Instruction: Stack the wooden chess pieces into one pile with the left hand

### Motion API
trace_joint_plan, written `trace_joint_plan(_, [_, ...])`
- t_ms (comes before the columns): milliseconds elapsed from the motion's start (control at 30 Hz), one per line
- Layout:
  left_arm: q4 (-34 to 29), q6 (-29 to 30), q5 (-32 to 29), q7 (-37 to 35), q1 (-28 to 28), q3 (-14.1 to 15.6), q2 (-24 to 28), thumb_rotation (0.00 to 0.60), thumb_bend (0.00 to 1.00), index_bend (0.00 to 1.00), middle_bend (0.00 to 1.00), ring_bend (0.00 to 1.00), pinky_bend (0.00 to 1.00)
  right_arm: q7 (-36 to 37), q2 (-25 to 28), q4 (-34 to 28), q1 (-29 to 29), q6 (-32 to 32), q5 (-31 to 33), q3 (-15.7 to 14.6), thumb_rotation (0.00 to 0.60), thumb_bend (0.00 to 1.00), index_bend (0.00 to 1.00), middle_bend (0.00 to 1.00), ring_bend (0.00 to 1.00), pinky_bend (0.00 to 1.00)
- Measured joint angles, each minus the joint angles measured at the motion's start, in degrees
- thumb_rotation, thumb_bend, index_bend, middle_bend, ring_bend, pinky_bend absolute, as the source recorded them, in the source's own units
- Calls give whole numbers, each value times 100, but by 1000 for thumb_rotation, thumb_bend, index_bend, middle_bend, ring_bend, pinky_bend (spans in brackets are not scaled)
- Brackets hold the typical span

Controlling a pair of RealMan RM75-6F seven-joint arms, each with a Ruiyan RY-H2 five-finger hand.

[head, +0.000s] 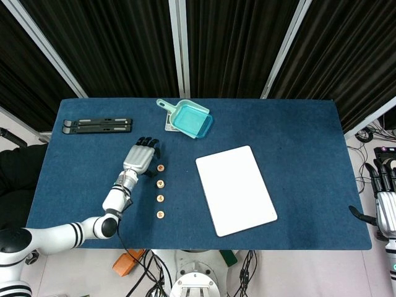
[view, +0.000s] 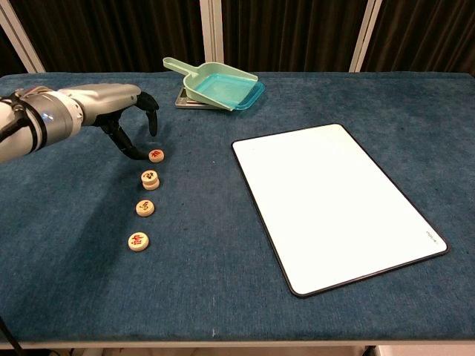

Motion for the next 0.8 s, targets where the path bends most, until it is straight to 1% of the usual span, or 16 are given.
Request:
trace_joint_plan(133, [151,-46,-15,-93,-29,58,-111,600,285,428,84,0,1,19,-9,30,1,-21,23,1,600,190,0,45,0,37])
trace_joint_plan(233, [252,-83,24,-187,-48,96,-176,600,309,428,84,0,1,32,-11,44,0,-29,39,3,600,189,0,45,0,37])
trace_joint_plan(600, [366,-109,135,-352,-94,176,-271,600,313,428,84,0,1,29,-10,51,-10,-31,62,6,600,190,0,45,0,37])
trace_joint_plan(800, [451,-114,175,-394,-144,179,-335,600,310,454,84,0,1,24,-5,36,-24,-13,72,7,600,190,0,45,0,37])
